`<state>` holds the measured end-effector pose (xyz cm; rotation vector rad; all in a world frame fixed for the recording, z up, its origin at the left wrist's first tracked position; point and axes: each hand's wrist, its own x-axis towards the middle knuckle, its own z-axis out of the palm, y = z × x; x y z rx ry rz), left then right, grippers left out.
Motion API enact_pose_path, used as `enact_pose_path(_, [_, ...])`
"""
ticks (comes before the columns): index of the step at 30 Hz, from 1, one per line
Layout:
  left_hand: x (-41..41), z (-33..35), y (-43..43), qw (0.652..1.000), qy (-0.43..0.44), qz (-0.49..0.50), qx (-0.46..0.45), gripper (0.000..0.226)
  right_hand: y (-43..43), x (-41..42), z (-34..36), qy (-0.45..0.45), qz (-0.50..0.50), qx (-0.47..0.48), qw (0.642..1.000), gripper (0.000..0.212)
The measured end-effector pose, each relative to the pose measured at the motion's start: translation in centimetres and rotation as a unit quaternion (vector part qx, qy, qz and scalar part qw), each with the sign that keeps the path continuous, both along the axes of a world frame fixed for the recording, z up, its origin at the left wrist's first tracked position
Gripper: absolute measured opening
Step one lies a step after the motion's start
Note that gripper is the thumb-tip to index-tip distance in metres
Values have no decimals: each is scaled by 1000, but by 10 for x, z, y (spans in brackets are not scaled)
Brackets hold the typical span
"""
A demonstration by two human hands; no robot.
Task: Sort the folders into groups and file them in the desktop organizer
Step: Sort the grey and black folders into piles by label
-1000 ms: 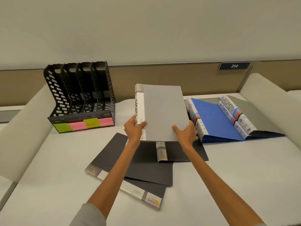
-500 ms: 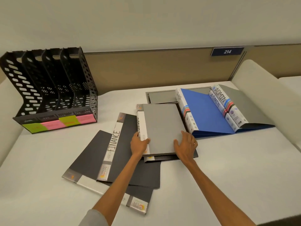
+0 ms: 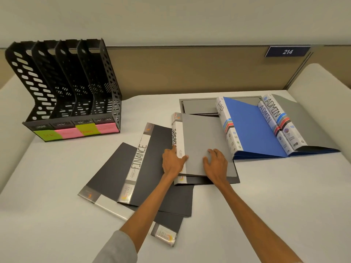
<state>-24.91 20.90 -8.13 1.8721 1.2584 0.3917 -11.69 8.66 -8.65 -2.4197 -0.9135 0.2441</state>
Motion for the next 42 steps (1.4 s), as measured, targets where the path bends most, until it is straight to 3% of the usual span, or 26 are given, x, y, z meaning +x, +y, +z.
enact_pose_path(6, [-16, 16, -3, 997, -62, -20, -41, 62, 18, -17, 7, -7, 12, 43, 999, 41])
enact_pose_path(9, [-27, 31, -12, 995, -79, -12, -61, 45, 28, -36, 14, -8, 29, 86, 996, 37])
enact_pose_path(11, [-38, 35, -15, 995, -83, 15, -49, 37, 35, -51, 20, -10, 47, 112, 993, 33])
enact_pose_path(18, [-95, 41, -9, 988, -73, 131, 19, 42, 48, -107, 32, -16, 92, 175, 980, 20])
enact_pose_path(22, [-131, 45, -5, 984, 33, 160, 69, 53, 42, -136, 27, -19, 85, 168, 982, 19])
enact_pose_path(27, [-167, 38, -18, 973, 169, 150, 45, 85, 16, -161, 19, -37, 20, 140, 989, 22])
enact_pose_path(30, [-183, 30, -26, 971, 193, 124, 66, 79, -6, -170, 15, -40, -44, 78, 995, 30])
enact_pose_path(34, [-194, 28, -37, 968, 198, 120, 92, 71, -33, -176, 11, -1, -115, -89, 989, 62])
enact_pose_path(39, [-212, 29, -48, 968, 197, 129, 84, 63, -39, -194, 23, 59, -62, -108, 990, 81])
enact_pose_path(42, [-239, 34, -48, 966, 207, 143, 51, 62, -42, -211, 31, 143, -68, -102, 982, 89])
